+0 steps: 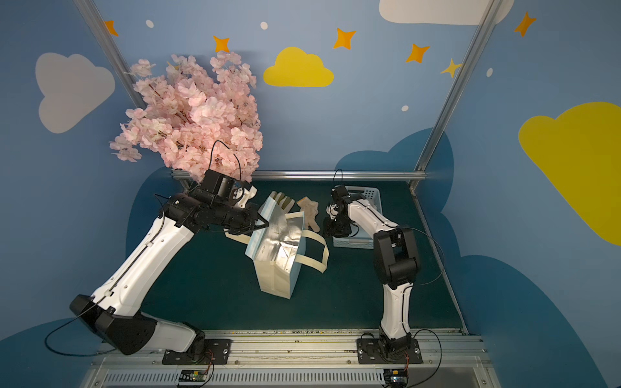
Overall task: Place the ice pack in the delivery bag
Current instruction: Place the delivery bag at the center of the board.
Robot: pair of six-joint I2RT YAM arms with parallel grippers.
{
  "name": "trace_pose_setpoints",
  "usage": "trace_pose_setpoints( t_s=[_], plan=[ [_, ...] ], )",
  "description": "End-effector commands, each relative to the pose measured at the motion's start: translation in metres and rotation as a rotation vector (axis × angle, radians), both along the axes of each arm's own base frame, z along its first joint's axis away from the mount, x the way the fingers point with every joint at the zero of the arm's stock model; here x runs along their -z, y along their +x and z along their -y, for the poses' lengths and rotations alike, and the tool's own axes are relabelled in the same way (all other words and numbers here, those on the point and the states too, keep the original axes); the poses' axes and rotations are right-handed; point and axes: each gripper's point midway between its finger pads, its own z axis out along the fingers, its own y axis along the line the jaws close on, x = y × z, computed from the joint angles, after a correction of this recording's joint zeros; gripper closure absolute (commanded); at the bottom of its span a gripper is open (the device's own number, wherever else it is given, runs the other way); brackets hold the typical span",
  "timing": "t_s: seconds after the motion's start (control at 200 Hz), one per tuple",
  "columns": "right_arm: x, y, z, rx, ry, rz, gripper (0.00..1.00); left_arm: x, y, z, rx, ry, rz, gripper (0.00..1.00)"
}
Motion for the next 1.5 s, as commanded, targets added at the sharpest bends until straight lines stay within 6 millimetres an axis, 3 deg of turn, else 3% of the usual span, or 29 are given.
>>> trace_pose_setpoints(
  t_s=[0.0, 0.08, 0.15, 0.285, 0.39, 0.636, 0.831, 1.051, 1.231, 1.497],
  plan=[
    [-0.003, -0.056, -0.006, -0.014, 0.039, -0.132, 0.47, -0.01, 0.003, 0.009, 0.029, -0.054, 0.03, 0.97],
    [-0.012, -0.071, -0.003, -0.017, 0.036, -0.134, 0.44, -0.012, 0.006, 0.015, 0.043, -0.078, 0.027, 0.97],
    [-0.026, -0.072, 0.006, -0.013, 0.009, -0.101, 0.37, -0.012, 0.007, 0.02, 0.056, -0.093, 0.018, 0.97],
    [-0.064, -0.05, 0.034, 0.025, -0.05, -0.005, 0.28, -0.016, 0.006, 0.025, 0.076, -0.123, -0.001, 0.97],
    [-0.072, -0.029, 0.062, 0.024, -0.187, 0.07, 0.2, -0.017, 0.004, 0.027, 0.075, -0.141, -0.019, 0.97],
    [-0.041, 0.022, 0.098, 0.026, -0.37, 0.071, 0.11, -0.013, -0.003, 0.035, 0.067, -0.191, -0.071, 0.97],
    [-0.016, 0.06, 0.102, 0.037, -0.383, 0.076, 0.07, 0.007, -0.003, 0.038, 0.057, -0.197, -0.11, 0.97],
    [0.002, 0.086, 0.099, 0.022, -0.392, 0.083, 0.06, 0.025, -0.002, 0.038, 0.041, -0.192, -0.135, 0.97],
    [0.023, 0.095, 0.094, 0.009, -0.388, 0.055, 0.08, 0.028, 0.0, 0.039, 0.041, -0.186, -0.136, 0.97],
    [0.055, 0.087, 0.09, 0.002, -0.394, -0.02, 0.18, 0.025, 0.001, 0.039, 0.047, -0.186, -0.117, 0.97]
  ],
)
